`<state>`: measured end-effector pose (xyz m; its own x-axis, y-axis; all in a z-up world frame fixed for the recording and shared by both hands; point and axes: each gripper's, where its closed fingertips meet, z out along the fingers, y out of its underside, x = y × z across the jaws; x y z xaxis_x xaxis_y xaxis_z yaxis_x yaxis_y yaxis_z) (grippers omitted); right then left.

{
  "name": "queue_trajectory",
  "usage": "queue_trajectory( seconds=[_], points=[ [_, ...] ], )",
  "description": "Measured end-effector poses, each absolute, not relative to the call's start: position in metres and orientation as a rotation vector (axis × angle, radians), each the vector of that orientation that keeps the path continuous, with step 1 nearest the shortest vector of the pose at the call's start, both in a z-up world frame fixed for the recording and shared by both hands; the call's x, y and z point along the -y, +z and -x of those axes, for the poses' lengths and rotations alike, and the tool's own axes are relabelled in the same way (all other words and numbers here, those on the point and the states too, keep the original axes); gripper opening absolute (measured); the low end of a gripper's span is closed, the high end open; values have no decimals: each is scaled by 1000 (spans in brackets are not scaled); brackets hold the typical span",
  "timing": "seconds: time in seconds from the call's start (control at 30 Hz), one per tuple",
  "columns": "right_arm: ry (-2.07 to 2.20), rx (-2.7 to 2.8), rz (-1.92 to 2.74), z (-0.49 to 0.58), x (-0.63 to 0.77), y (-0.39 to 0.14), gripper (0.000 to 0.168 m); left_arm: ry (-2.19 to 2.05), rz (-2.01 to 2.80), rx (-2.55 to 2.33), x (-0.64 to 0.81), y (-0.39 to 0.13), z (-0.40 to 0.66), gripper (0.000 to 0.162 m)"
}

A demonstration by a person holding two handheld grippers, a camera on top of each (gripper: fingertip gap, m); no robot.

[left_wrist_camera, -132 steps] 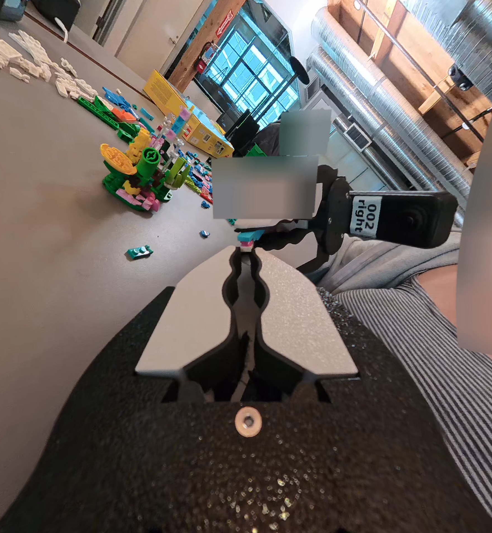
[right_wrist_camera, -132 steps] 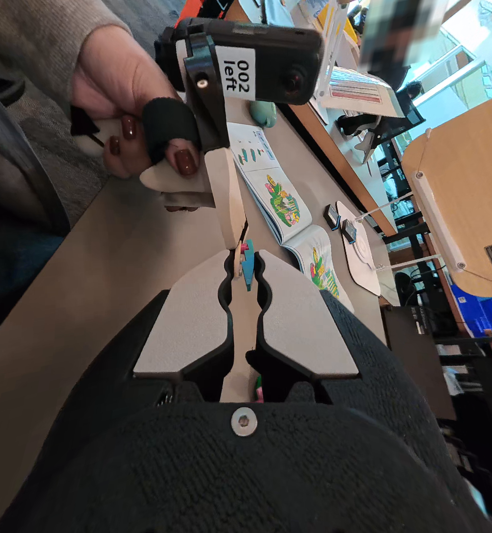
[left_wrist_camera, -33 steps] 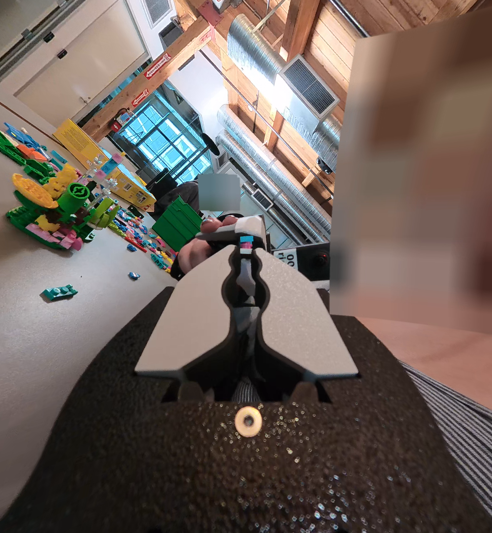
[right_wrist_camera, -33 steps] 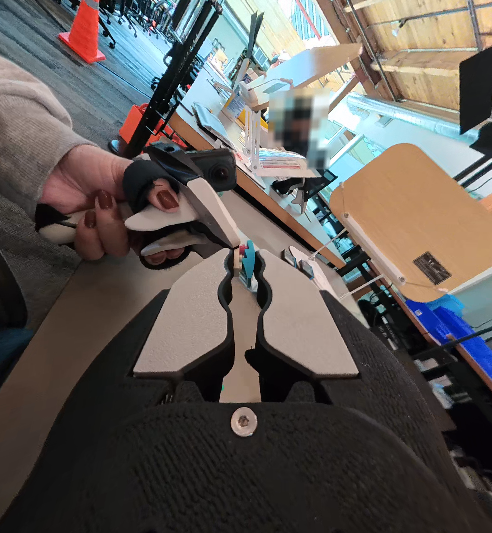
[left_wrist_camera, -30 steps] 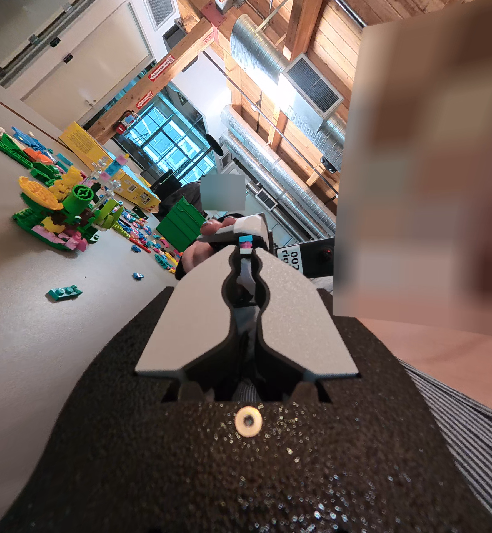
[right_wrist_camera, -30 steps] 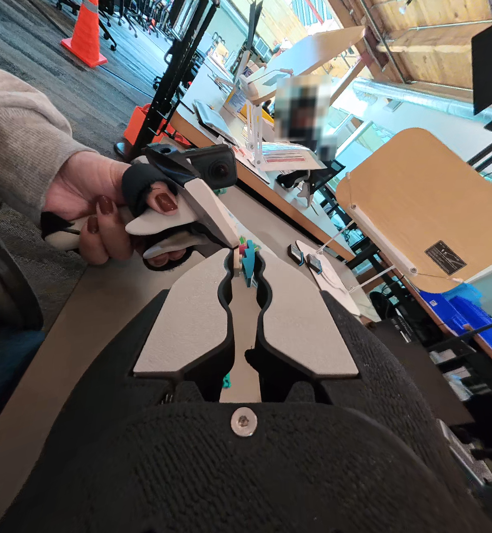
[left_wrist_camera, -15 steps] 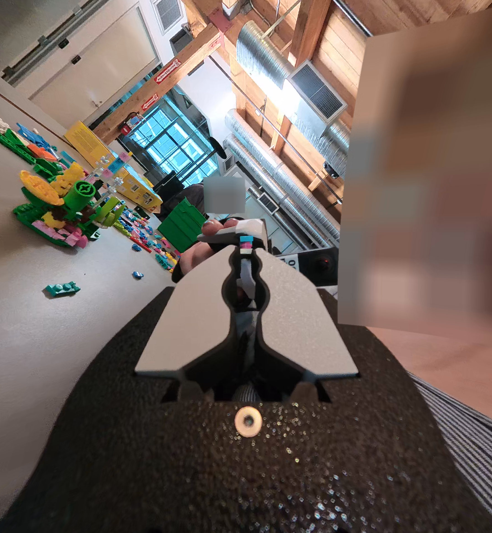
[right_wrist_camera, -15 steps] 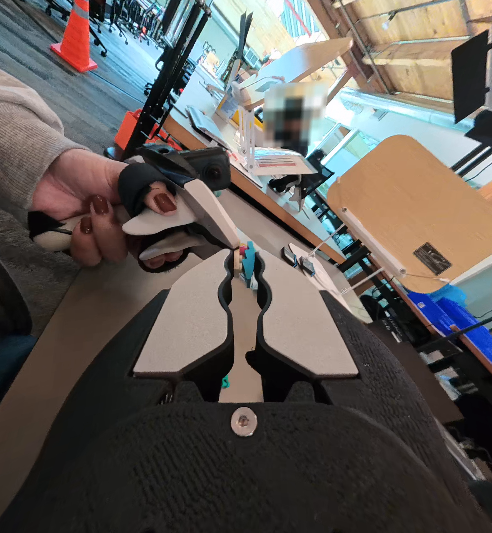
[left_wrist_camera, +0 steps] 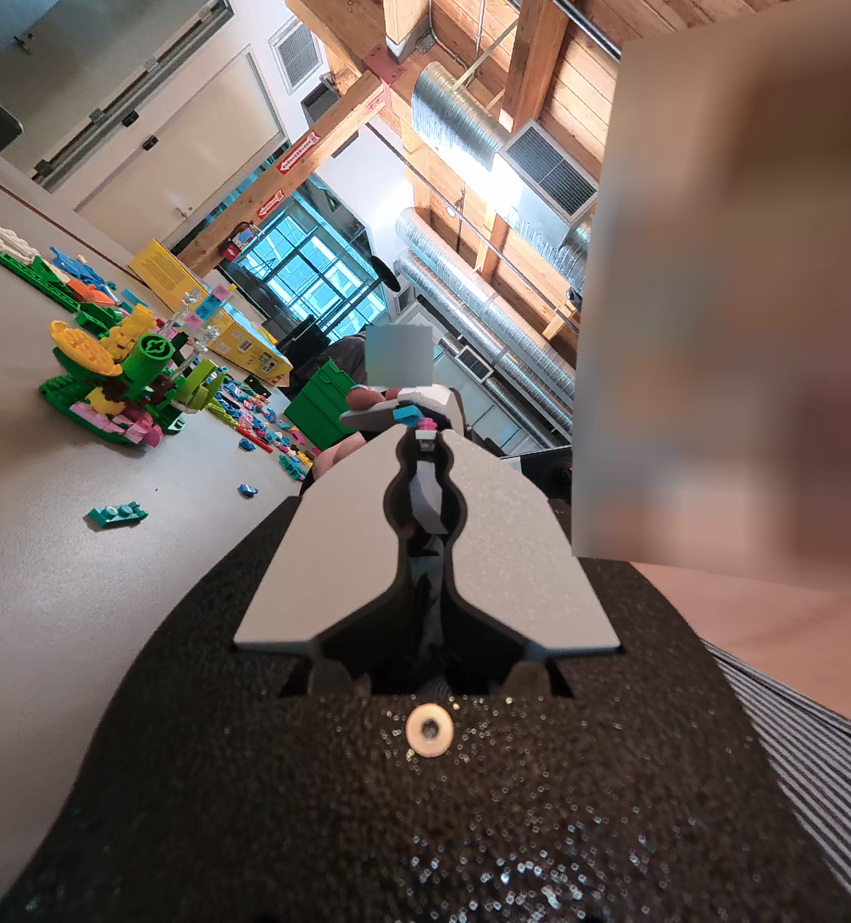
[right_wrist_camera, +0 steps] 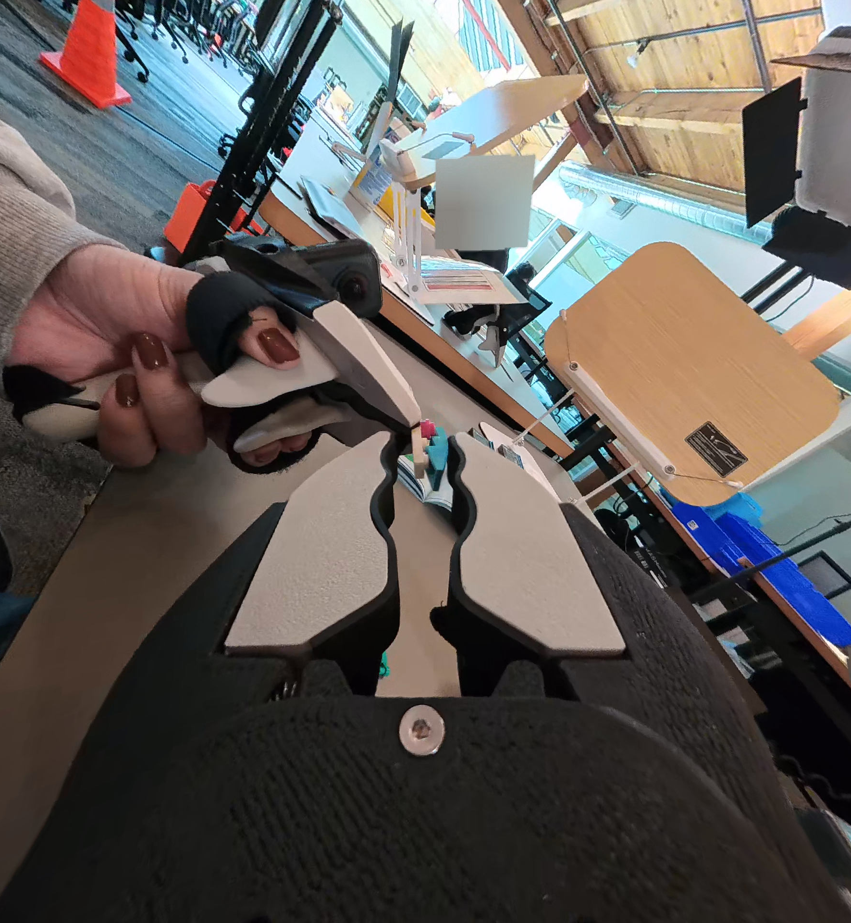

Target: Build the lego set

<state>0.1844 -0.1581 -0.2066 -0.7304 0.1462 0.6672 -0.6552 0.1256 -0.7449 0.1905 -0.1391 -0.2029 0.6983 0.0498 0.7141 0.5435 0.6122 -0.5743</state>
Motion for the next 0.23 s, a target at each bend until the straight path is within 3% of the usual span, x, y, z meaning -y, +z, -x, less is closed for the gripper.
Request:
queue_trajectory(
  seconds=[0.23],
  points=[
    [1735, 1727, -542, -188, 154, -201, 12, -366, 845, 757, 137, -202, -192, 6]
  ],
)
